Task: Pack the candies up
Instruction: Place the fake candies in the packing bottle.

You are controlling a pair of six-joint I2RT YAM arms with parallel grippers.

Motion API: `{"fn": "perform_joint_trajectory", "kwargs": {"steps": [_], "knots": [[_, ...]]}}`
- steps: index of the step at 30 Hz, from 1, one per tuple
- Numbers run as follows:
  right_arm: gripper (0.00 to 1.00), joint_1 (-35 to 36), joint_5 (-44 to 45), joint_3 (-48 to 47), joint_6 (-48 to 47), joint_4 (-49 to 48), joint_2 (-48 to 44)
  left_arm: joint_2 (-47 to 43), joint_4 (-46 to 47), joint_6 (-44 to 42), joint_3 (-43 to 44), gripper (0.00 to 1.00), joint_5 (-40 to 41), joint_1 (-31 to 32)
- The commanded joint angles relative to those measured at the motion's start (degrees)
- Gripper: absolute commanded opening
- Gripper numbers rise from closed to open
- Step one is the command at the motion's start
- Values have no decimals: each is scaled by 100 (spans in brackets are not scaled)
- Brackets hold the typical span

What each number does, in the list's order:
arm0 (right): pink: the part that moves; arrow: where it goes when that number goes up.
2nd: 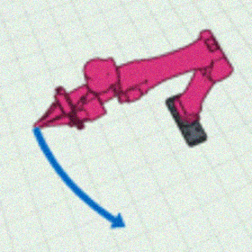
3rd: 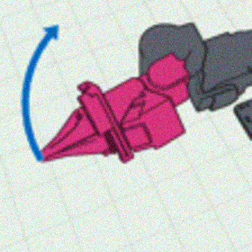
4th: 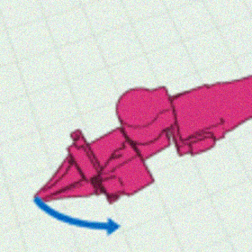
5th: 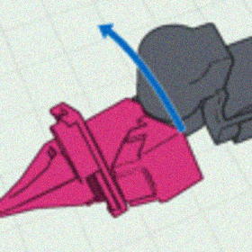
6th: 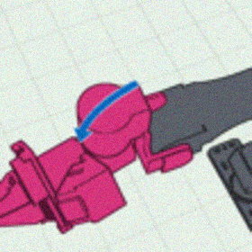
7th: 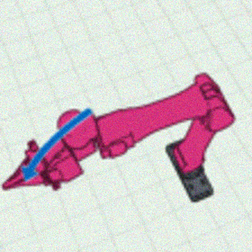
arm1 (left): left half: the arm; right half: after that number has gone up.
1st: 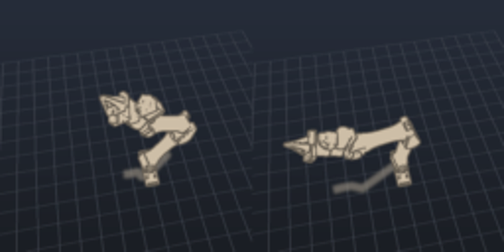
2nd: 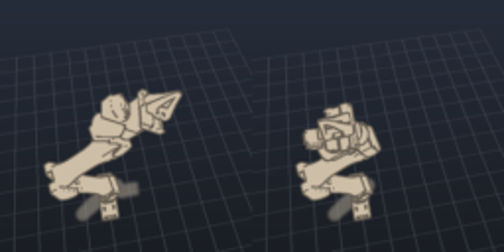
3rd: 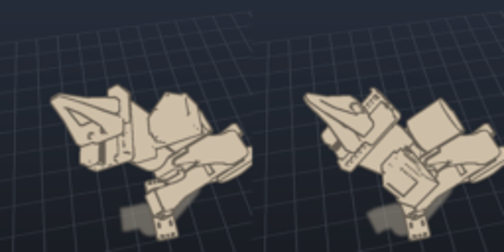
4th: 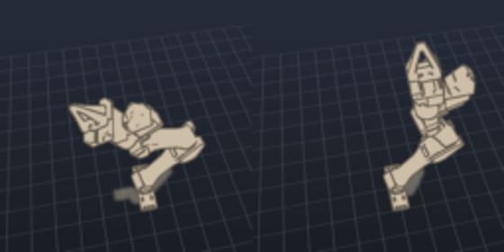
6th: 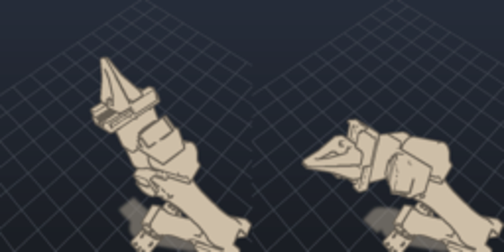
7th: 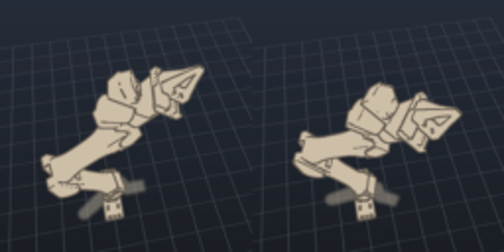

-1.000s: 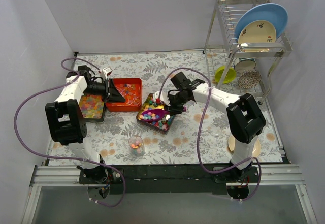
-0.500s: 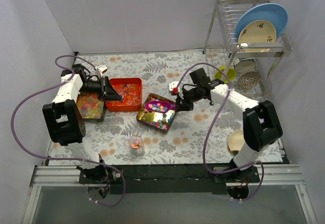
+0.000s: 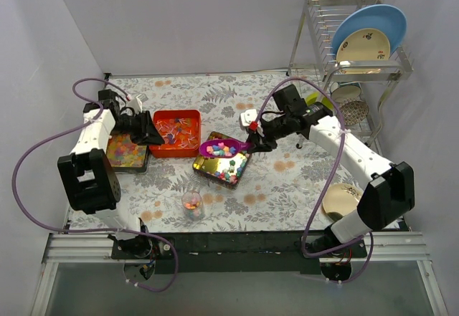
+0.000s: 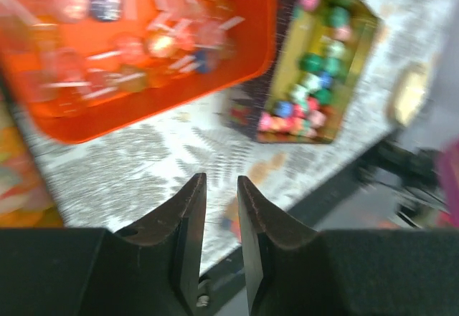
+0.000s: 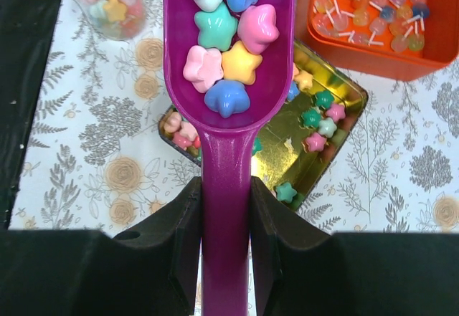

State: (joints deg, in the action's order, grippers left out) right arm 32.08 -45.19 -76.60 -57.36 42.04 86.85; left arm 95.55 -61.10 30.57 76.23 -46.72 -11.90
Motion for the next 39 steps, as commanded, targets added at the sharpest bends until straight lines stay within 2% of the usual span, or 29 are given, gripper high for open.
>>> {"fn": "perform_joint_trajectory", "kwargs": {"steps": [1, 4, 8, 9, 10, 16, 17, 24, 33, 39], "knots": [[1, 412, -26, -540, -196, 777, -239, -852, 826, 379, -160, 26, 2050, -67], [1, 685, 168, -856, -223, 1260, -160, -1485, 1161, 432, -485, 33, 2701, -84], [1, 1081, 519, -1058, -477, 1831, -107, -2232, 1390, 503, -916, 43, 3098, -76], [1, 1273, 607, -1102, -565, 1930, -89, -2347, 1399, 520, -1021, 47, 3160, -84], [1, 1353, 686, -1190, -565, 2000, -54, -2548, 1425, 529, -1205, 60, 3195, -84], [1, 2074, 1539, -1454, -478, 2370, 157, -3182, 1566, 573, -1839, 82, 3222, -93], [1, 2136, 1705, -1507, -486, 2396, 174, -3270, 1566, 573, -1900, 98, 3170, -93], [1, 2619, 2339, -1866, -232, 2572, 587, -3534, 1689, 591, -2068, 98, 3072, -137], [1, 2663, 2901, -2957, -109, 3293, 1466, -3780, 1786, 705, -2244, 98, 2818, -304], [1, 3031, 3639, -3124, -433, 3293, 1537, -3851, 1830, 731, -2288, 98, 2738, -357]]}}
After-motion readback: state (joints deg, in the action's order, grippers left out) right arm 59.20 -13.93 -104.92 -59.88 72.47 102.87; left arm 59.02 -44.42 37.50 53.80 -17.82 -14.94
